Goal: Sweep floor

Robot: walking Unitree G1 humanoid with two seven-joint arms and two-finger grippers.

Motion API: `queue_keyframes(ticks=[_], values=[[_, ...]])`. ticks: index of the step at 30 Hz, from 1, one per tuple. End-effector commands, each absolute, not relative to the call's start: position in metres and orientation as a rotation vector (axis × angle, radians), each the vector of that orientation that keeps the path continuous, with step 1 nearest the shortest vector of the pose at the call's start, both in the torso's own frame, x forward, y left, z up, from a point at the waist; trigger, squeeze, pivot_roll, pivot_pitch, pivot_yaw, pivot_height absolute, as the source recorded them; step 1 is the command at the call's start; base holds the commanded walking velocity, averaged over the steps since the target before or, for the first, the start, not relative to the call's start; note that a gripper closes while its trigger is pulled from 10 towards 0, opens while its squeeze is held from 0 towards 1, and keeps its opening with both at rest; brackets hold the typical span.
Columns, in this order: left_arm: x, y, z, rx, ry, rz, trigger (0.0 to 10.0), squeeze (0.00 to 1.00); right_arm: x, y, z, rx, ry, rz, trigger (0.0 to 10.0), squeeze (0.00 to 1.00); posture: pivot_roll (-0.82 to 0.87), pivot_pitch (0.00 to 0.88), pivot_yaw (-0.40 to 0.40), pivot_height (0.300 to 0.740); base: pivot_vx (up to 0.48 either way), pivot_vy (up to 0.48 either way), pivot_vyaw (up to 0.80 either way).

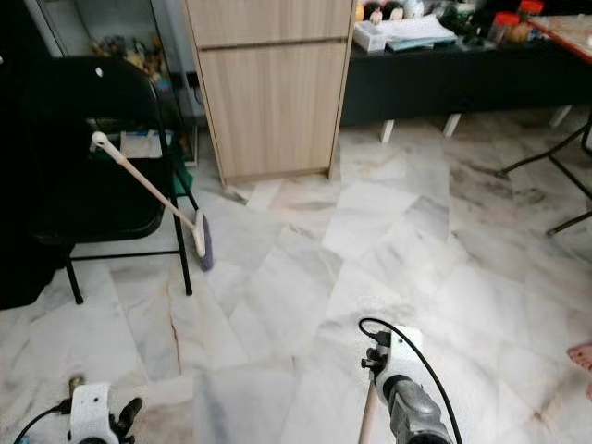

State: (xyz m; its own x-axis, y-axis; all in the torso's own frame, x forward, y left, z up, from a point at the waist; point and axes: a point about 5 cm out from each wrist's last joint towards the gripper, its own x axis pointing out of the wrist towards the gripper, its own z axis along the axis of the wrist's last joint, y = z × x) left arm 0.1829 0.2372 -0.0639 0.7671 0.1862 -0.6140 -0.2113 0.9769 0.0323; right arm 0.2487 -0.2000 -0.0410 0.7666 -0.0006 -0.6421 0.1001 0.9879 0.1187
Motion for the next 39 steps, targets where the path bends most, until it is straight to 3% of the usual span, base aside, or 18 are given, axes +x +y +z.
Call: queue_keyframes(ticks=[1, 6, 15, 21, 32, 37, 39], values=[[0.181, 0.237, -0.065, -0.043, 0.664, 0.215, 10.0, 0.00, 0.248, -0.200, -0.042, 0.170, 0.697, -0.062, 10.0, 0.00, 0.01, 0.155, -0.027, 0.740, 0.000, 0.000, 0.00], [0.177, 0.231, -0.069, -0.034, 0.705, 0.159, 10.0, 0.00, 0.245, -0.195, -0.046, 0.284, 0.733, -0.046, 10.0, 0.00, 0.01, 0.153, -0.026, 0.740, 0.000, 0.000, 0.00], [0.170, 0.233, -0.073, -0.005, 0.749, 0.159, 10.0, 0.00, 0.237, -0.178, -0.051, 0.446, 0.865, 0.147, 10.0, 0.00, 0.01, 0.150, -0.018, 0.740, 0.000, 0.000, 0.00], [0.170, 0.232, -0.074, -0.006, 0.753, 0.154, 10.0, 0.00, 0.232, -0.177, -0.053, 0.406, 0.951, 0.214, 10.0, 0.00, 0.00, 0.151, -0.017, 0.740, 0.000, 0.000, 0.00], [0.174, 0.232, -0.072, -0.010, 0.751, 0.153, 10.0, 0.00, 0.226, -0.183, -0.057, 0.373, 1.074, 0.159, 10.0, 0.00, -0.01, 0.143, -0.019, 0.740, 0.000, 0.000, 0.00], [0.175, 0.233, -0.072, -0.010, 0.750, 0.155, 10.0, 0.00, 0.226, -0.186, -0.056, 0.267, 1.117, 0.216, 10.0, 0.00, -0.02, 0.142, -0.021, 0.740, 0.000, 0.000, 0.00], [0.176, 0.233, -0.071, -0.011, 0.748, 0.156, 10.0, 0.00, 0.205, -0.194, -0.068, 0.256, 1.166, 0.149, 10.0, 0.00, -0.03, 0.142, -0.021, 0.740, 0.000, 0.000, 0.00]])
